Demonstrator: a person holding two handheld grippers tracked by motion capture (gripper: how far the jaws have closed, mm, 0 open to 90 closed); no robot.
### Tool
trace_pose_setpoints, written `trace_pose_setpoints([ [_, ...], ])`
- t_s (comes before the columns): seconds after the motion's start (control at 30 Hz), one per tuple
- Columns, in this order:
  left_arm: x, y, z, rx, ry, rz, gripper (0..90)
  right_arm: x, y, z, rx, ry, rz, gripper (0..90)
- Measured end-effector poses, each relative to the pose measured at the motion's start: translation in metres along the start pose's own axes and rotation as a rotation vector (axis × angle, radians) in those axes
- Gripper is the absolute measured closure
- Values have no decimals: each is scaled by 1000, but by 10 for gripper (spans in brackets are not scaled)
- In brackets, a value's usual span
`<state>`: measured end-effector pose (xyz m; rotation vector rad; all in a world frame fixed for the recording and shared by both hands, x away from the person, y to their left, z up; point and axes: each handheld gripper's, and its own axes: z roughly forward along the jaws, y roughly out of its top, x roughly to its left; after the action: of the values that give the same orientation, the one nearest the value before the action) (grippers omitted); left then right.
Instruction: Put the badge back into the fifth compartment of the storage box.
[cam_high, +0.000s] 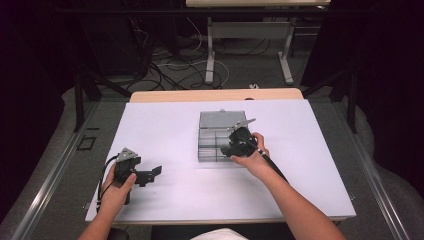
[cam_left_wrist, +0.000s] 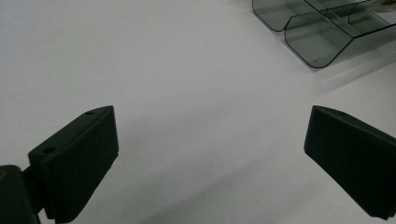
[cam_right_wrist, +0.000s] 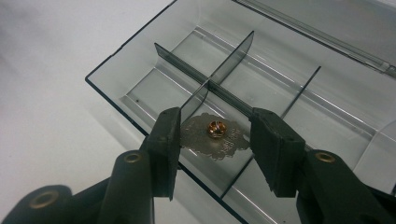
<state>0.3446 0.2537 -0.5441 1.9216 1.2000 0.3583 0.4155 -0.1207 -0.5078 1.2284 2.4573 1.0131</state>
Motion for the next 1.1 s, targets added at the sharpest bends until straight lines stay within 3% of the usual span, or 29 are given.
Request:
trace_pose_setpoints([
  [0.07,0,0,0,0,0,0,34,0,0,2,-7,-2,-12,538],
  [0.13,0,0,0,0,0,0,34,2,1,2,23,2,-2,538],
  [0.2,0,0,0,0,0,1,34,2,0,8,-50,7,-6,537],
  [0.23,0,0,0,0,0,1,34,2,1,6,-1,3,-6,537],
  [0.47,0,0,0,-1,0,0,34,5,1,12,-9,5,-13,537],
  [0.5,0,0,0,-1,0,0,34,5,2,10,27,-1,-9,537],
  [0.67,0,0,0,-1,0,0,34,6,2,16,-11,5,0,537],
  [0.7,0,0,0,-1,0,0,34,7,3,15,13,-2,-5,537],
  [0.77,0,0,0,0,-1,0,34,6,2,17,-5,6,-9,537],
  [0.93,0,0,0,0,-1,1,34,7,3,16,37,1,-5,536],
  [0.97,0,0,0,0,-1,1,34,7,2,20,-20,7,-1,536],
  [1.0,0,0,0,0,-1,1,35,6,4,15,54,1,-11,535],
  [1.03,0,0,0,1,-1,1,35,7,3,18,23,-1,3,535],
  [1.1,0,0,0,1,-1,0,35,6,2,18,16,-3,6,533],
])
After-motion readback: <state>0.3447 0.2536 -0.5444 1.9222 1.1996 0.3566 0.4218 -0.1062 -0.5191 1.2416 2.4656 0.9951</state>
